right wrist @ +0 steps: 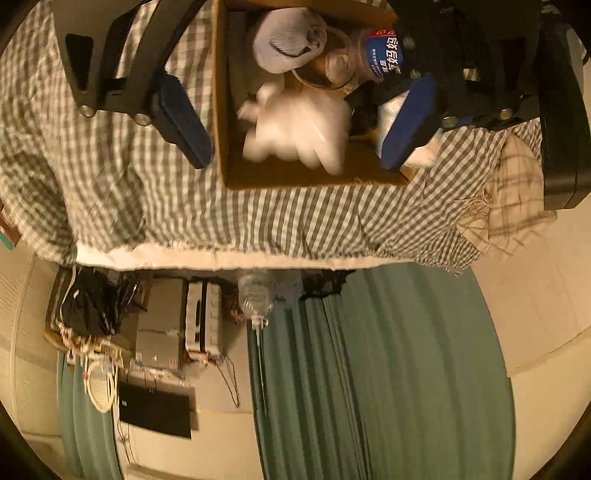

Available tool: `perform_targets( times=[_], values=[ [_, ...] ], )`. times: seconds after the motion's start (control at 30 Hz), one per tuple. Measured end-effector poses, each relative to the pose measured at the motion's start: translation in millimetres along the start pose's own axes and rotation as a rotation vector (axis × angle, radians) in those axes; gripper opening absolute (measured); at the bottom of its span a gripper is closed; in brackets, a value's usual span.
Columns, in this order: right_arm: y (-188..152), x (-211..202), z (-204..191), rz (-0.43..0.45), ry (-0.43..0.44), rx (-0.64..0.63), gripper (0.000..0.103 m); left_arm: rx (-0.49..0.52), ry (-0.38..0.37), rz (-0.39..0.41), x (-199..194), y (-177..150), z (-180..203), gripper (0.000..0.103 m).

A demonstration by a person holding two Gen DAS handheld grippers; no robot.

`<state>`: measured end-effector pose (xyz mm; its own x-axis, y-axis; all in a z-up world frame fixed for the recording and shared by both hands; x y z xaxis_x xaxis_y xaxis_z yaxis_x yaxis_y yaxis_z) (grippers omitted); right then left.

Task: Organize objects

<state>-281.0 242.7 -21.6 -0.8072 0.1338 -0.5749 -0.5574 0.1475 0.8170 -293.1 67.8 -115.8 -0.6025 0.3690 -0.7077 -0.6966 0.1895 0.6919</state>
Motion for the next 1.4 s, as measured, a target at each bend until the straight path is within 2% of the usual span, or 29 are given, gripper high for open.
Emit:
perform_targets(
  times=[0.2, 0.3, 0.37, 0.5, 0.67, 0.77, 0.87, 0.97, 1.03, 1.13, 1.27, 1.4],
  values=[
    [15.3, -43.6, -0.4, 0.048, -0.017, 0.008, 0.094, -0.006, 0.057, 0.026, -47.5, 5.2, -5.0, 0.094],
    [21.8, -78.6, -2.5, 0.082, -0.014, 0.011, 0.098, -0.011, 0.090, 0.082, -85.5, 14.2, -2.1, 0.102],
    [24.1, -102.9, -4.5, 0.108, -0.005, 0.016, 0.102, -0.013, 0.088, 0.129, -113.5, 18.6, -0.5, 0.103],
    [27.2, -154.0, -9.2, 0.170, 0.004, 0.008, 0.103, -0.012, 0.108, 0.201, -166.0, 24.1, 7.1, 0.103],
    [20.6, -202.9, -13.5, 0.225, -0.008, -0.027, 0.103, -0.009, 0.145, 0.259, -212.8, 12.9, 20.0, 0.103],
    [10.9, -233.8, -10.2, 0.296, -0.049, -0.068, 0.103, -0.015, 0.158, 0.300, -231.6, -3.2, 26.4, 0.103],
    [-3.1, -246.3, -1.4, 0.306, -0.057, -0.069, 0.103, -0.026, 0.181, 0.324, -236.2, -21.1, 30.7, 0.103],
    [-18.6, -242.0, 6.6, 0.291, -0.043, -0.056, 0.103, -0.048, 0.191, 0.335, -226.2, -37.3, 32.4, 0.103],
    [-29.6, -228.1, 13.7, 0.271, -0.064, -0.054, 0.103, -0.045, 0.205, 0.343, -212.8, -45.3, 34.2, 0.103],
    [-43.4, -208.4, 17.5, 0.296, -0.099, -0.085, 0.103, -0.022, 0.221, 0.345, -194.0, -55.3, 39.0, 0.103],
    [-56.7, -175.5, 24.1, 0.282, -0.082, -0.070, 0.103, -0.009, 0.258, 0.372, -168.8, -71.0, 41.5, 0.103],
    [-71.5, -143.9, 32.5, 0.232, -0.071, -0.060, 0.103, -0.045, 0.234, 0.328, -143.9, -79.7, 38.5, 0.103]
  ],
)
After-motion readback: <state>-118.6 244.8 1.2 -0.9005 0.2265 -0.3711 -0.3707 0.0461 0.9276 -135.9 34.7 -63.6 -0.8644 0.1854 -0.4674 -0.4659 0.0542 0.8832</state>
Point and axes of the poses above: each gripper's, at about its wrist camera, not at the fingertips, and x roughly the way its jaws point, z to its right, y to its top, the point moved 7 cm from there along x, roughly the way its jaws point, and after that the axes turned 10 degrees about x, right-handed, at the moved point
